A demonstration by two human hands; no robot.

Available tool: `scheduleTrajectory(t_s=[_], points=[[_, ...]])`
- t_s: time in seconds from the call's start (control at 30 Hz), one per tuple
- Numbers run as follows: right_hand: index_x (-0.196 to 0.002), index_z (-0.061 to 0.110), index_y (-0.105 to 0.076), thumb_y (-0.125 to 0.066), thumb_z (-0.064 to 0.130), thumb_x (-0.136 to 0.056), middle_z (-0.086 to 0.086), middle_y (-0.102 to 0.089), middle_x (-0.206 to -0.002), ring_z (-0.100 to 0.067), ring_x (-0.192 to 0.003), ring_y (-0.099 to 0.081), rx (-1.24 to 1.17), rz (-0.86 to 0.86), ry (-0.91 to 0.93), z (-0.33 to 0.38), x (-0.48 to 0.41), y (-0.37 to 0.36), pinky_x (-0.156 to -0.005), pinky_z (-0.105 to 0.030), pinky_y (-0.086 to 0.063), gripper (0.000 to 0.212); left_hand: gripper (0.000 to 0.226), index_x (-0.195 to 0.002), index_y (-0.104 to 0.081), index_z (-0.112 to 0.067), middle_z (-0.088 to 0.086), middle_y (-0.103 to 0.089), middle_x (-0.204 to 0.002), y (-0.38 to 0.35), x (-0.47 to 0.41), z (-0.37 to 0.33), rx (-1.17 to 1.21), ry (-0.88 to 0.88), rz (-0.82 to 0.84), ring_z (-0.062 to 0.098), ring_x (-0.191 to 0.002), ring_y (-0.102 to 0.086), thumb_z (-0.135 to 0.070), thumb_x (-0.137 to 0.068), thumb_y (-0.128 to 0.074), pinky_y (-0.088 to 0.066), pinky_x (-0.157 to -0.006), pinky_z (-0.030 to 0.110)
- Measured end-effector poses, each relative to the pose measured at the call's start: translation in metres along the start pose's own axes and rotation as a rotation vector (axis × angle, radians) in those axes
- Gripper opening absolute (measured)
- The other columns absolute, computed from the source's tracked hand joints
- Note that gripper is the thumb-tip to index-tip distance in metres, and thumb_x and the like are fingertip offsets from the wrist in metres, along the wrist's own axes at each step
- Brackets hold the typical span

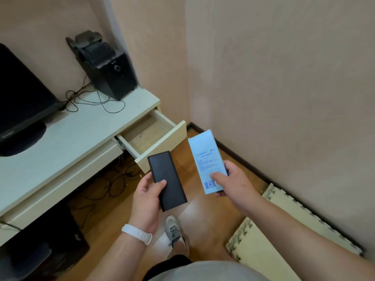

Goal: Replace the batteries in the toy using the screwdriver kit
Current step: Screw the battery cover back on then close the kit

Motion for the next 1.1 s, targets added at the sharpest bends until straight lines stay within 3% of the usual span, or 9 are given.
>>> scheduleTrajectory(t_s=[0.1,0.23,0.4,0.5,0.6,0.73,0.87,1.0,1.1], points=[[-0.102,0.02,-0.058,-0.058,0.017,-0.092,0.006,-0.071,-0.103,-0.01,-0.081,-0.072,0.02,-0.02,-0.025,0.016,-0.035,-0.022,-0.058,-0.025,-0.055,0.011,0.041,-0.134,-0.056,-0.021,0.004,-0.073,-0.111,0.01,-0.042,-0.018,0.031,0.015,0.005,0.026,-0.102,-0.069,-0.01,-0.095,-0.062,-0.059,-0.083,0.048],[-0.103,0.018,-0.059,-0.059,0.014,-0.09,0.003,-0.072,-0.1,-0.011,-0.078,-0.072,0.097,-0.019,-0.023,0.051,-0.081,-0.062,-0.054,-0.023,-0.052,0.013,0.045,-0.137,-0.053,-0.021,0.007,-0.069,-0.12,0.035,-0.104,-0.053,0.054,0.029,-0.002,0.028,-0.106,-0.068,-0.011,-0.094,-0.064,-0.056,-0.091,0.057],[-0.102,0.02,-0.06,-0.058,0.016,-0.09,0.005,-0.073,-0.1,-0.011,-0.08,-0.072,0.133,-0.007,-0.029,0.078,-0.131,-0.111,-0.056,-0.024,-0.053,0.013,0.046,-0.137,-0.052,-0.021,0.006,-0.07,-0.115,0.063,-0.169,-0.088,0.059,0.022,0.005,0.028,-0.104,-0.068,-0.01,-0.094,-0.064,-0.057,-0.089,0.054],[-0.102,0.02,-0.059,-0.057,0.017,-0.092,0.006,-0.072,-0.101,-0.01,-0.081,-0.072,0.167,0.03,-0.057,0.082,-0.153,-0.136,-0.057,-0.024,-0.053,0.01,0.046,-0.137,-0.053,-0.021,0.006,-0.071,-0.116,0.078,-0.192,-0.095,0.069,0.031,-0.015,0.028,-0.105,-0.069,-0.01,-0.094,-0.065,-0.059,-0.086,0.052],[-0.103,0.021,-0.058,-0.058,0.023,-0.093,0.006,-0.07,-0.102,-0.011,-0.084,-0.071,0.242,0.067,-0.084,0.084,-0.18,-0.152,-0.059,-0.022,-0.054,0.011,0.038,-0.13,-0.055,-0.021,0.002,-0.075,-0.104,0.086,-0.205,-0.097,0.086,0.049,-0.024,0.025,-0.098,-0.071,-0.009,-0.095,-0.063,-0.06,-0.078,0.046],[-0.103,0.022,-0.059,-0.059,0.025,-0.093,0.005,-0.07,-0.101,-0.01,-0.083,-0.071,0.305,0.074,-0.132,0.08,-0.225,-0.159,-0.055,-0.017,-0.051,0.011,0.039,-0.132,-0.053,-0.021,0.003,-0.073,-0.103,0.091,-0.224,-0.089,0.093,0.108,-0.085,0.026,-0.098,-0.07,-0.008,-0.096,-0.062,-0.057,-0.09,0.054],[-0.105,0.024,-0.059,-0.06,0.028,-0.093,0.008,-0.069,-0.1,-0.008,-0.084,-0.07,0.388,0.132,-0.162,0.07,-0.272,-0.164,-0.055,-0.016,-0.052,0.012,0.036,-0.127,-0.054,-0.025,0.0,-0.074,-0.101,0.09,-0.245,-0.083,0.084,0.165,-0.152,0.025,-0.097,-0.07,-0.009,-0.096,-0.061,-0.059,-0.085,0.046],[-0.106,0.023,-0.058,-0.059,0.026,-0.092,0.005,-0.067,-0.103,-0.01,-0.085,-0.069,0.471,0.204,-0.18,0.062,-0.331,-0.17,-0.059,-0.024,-0.058,0.014,0.041,-0.135,-0.051,-0.021,0.004,-0.069,-0.113,0.084,-0.273,-0.077,0.046,0.248,-0.217,0.027,-0.102,-0.068,-0.013,-0.097,-0.062,-0.059,-0.079,0.042],[-0.104,0.019,-0.058,-0.059,0.023,-0.09,0.0,-0.068,-0.102,-0.011,-0.083,-0.069,0.541,0.246,-0.175,0.059,-0.376,-0.171,-0.063,-0.029,-0.06,0.014,0.035,-0.13,-0.053,-0.022,0.007,-0.067,-0.117,0.072,-0.292,-0.079,0.042,0.308,-0.251,0.028,-0.104,-0.066,-0.012,-0.097,-0.06,-0.057,-0.075,0.04]])
Point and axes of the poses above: each hand's wrist, its own x-axis away from the middle knuckle, its own y-axis out of the back of the hand, z = x × y, the point moved 6 cm from there along -x, towards the middle knuckle
